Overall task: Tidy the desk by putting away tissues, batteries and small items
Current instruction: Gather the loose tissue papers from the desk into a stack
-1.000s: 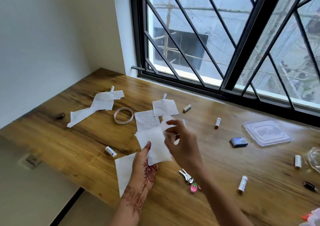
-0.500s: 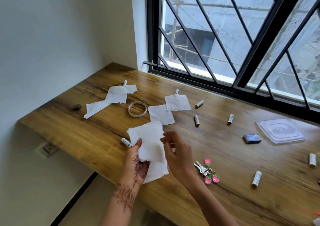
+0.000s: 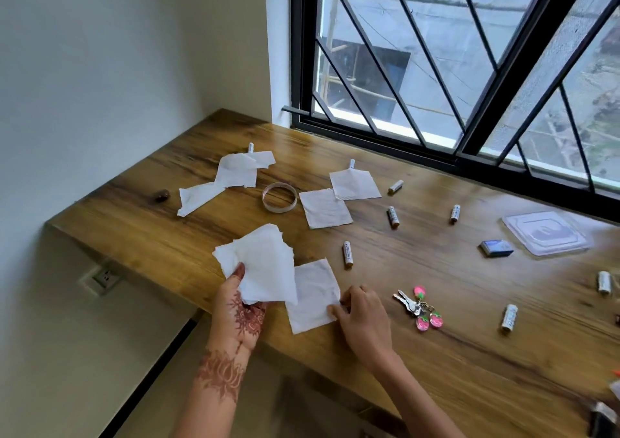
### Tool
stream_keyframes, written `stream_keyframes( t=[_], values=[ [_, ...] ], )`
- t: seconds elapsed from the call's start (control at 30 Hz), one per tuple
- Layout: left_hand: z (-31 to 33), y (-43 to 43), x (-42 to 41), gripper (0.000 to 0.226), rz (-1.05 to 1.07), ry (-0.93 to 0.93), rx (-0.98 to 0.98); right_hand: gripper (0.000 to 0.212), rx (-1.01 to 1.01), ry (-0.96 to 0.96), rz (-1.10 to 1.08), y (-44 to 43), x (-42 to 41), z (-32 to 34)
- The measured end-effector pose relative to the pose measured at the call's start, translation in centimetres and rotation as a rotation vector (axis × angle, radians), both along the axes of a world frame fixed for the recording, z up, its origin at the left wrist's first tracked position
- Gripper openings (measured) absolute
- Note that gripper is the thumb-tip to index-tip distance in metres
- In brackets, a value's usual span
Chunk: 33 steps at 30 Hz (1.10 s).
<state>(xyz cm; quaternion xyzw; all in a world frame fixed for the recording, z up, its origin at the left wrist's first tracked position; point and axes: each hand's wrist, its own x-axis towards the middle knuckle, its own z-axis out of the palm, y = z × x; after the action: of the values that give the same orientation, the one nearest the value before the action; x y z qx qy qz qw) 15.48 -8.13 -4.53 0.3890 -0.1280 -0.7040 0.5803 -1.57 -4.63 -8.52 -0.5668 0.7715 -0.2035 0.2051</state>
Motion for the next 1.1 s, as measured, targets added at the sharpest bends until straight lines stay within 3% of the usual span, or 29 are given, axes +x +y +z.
stream_keyframes(
  t=[0.1, 0.27, 0.43, 0.53, 0.63, 0.8, 0.93, 1.1],
  values=[
    [0.0, 0.1, 0.8, 0.022, -0.002, 0.002, 0.006, 0.009, 0.054, -0.108, -0.052, -0.4, 0.4, 0.6],
    [-0.1, 0.3, 2.4, 0.028, -0.030, -0.002, 0.009, 0.006, 0.006, -0.661, -0.239, -1.3, 0.4, 1.8],
    [-0.3, 0.5, 3.3, 0.029, -0.089, -0.026, 0.051, 0.021, -0.204, -0.823, -0.335, -3.1, 0.7, 3.8],
    [-0.1, 0.7, 3.5, 0.029, -0.133, -0.033, 0.095, 0.027, -0.333, -0.734, -0.252, -4.2, 1.5, 5.7],
    [0.4, 0.8, 3.6, 0.035, -0.171, -0.020, 0.132, 0.031, -0.497, -0.527, -0.106, -4.7, 3.1, 7.5],
    [0.8, 0.8, 3.1, 0.037, -0.227, -0.035, 0.171, 0.024, -0.817, -0.052, 0.396, -3.0, 5.9, 8.4],
    [0.7, 0.3, 3.0, 0.037, -0.232, 0.105, 0.127, 0.026, -0.777, 0.260, 0.659, -1.2, 6.1, 5.7],
    [0.9, -1.1, 2.5, 0.032, -0.200, 0.133, 0.038, 0.026, -0.662, 0.276, 0.655, -1.1, 4.5, 3.7]
  ],
)
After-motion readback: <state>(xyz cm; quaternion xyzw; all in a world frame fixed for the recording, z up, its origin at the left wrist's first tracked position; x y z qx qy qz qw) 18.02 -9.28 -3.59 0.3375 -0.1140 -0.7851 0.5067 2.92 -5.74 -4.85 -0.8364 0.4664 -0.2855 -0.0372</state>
